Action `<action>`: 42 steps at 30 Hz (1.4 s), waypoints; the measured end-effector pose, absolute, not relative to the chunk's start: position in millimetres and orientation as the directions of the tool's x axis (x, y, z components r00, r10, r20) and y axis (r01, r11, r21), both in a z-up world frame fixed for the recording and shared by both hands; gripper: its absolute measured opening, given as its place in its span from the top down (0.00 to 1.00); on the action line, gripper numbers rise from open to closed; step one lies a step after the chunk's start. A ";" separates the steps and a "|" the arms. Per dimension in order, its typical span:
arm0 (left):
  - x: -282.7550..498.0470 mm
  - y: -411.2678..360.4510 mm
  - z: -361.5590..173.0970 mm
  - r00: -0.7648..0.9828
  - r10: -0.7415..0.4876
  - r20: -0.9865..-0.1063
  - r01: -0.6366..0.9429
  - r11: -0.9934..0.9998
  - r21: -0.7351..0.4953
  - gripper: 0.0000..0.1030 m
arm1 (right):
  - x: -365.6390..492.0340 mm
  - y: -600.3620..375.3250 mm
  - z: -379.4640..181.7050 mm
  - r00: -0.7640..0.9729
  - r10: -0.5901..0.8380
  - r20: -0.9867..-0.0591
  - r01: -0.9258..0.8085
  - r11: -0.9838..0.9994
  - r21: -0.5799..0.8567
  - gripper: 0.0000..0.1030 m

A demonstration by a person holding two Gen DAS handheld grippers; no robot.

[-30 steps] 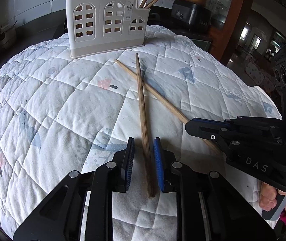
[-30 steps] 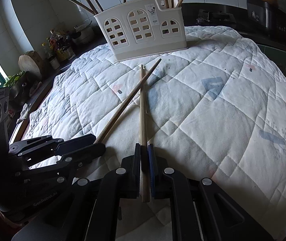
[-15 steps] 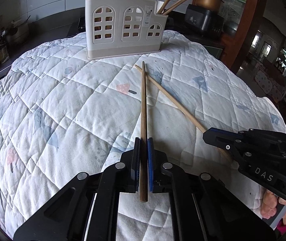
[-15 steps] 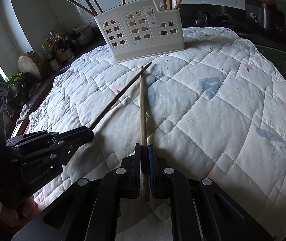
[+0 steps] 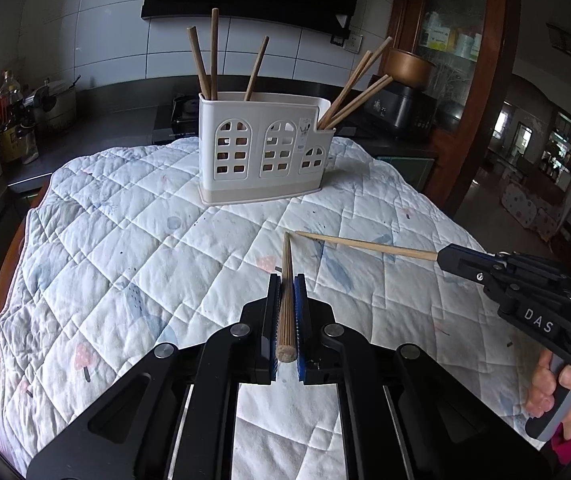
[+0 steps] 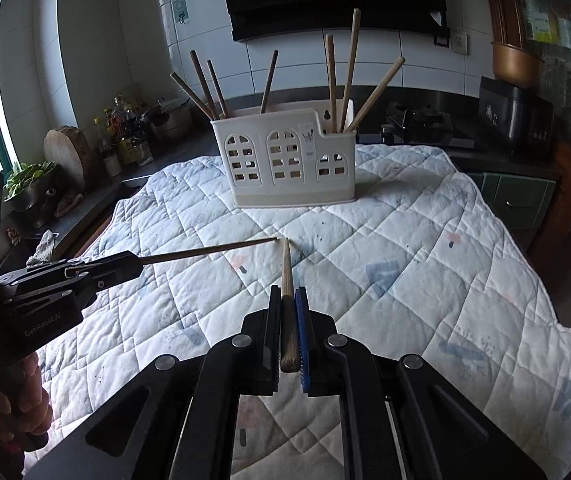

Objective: Organize utensils
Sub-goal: 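Carry the left tool's chopstick upright over the basket while the right tool carries its chopstick there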

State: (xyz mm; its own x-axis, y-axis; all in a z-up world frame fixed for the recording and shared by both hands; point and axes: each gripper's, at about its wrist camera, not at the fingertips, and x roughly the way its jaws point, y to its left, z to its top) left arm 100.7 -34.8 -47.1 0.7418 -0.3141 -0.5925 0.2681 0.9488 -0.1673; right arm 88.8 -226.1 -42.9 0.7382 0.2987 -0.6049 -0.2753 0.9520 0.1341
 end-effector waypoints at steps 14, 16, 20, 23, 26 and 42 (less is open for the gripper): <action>136.4 -22.1 5.5 0.753 -0.344 -0.561 0.283 0.939 -0.196 0.95 | 151.8 -234.7 48.8 0.753 0.320 -0.576 -0.340 0.937 0.075 0.93; 144.0 -20.7 13.5 0.757 -0.341 -0.557 0.281 0.940 -0.193 0.95 | 164.6 -235.3 67.5 0.760 0.309 -0.573 -0.341 0.939 0.053 0.93; 157.4 -19.5 27.8 0.766 -0.330 -0.551 0.279 0.944 -0.177 0.95 | 188.8 -238.6 104.0 0.773 0.312 -0.553 -0.345 0.938 0.046 0.93; 166.0 -19.4 39.6 0.773 -0.325 -0.545 0.283 0.945 -0.162 0.95 | 204.6 -234.7 127.6 0.783 0.316 -0.535 -0.351 0.935 0.039 0.93; 173.4 -21.4 53.9 0.784 -0.316 -0.534 0.287 0.948 -0.140 0.95 | 220.6 -230.1 145.7 0.781 0.344 -0.521 -0.366 0.928 0.065 0.93; 225.3 -31.6 160.0 0.899 -0.252 -0.357 0.254 0.966 -0.042 0.95 | 291.1 -227.3 173.4 0.839 0.263 -0.476 -0.283 0.959 0.031 0.93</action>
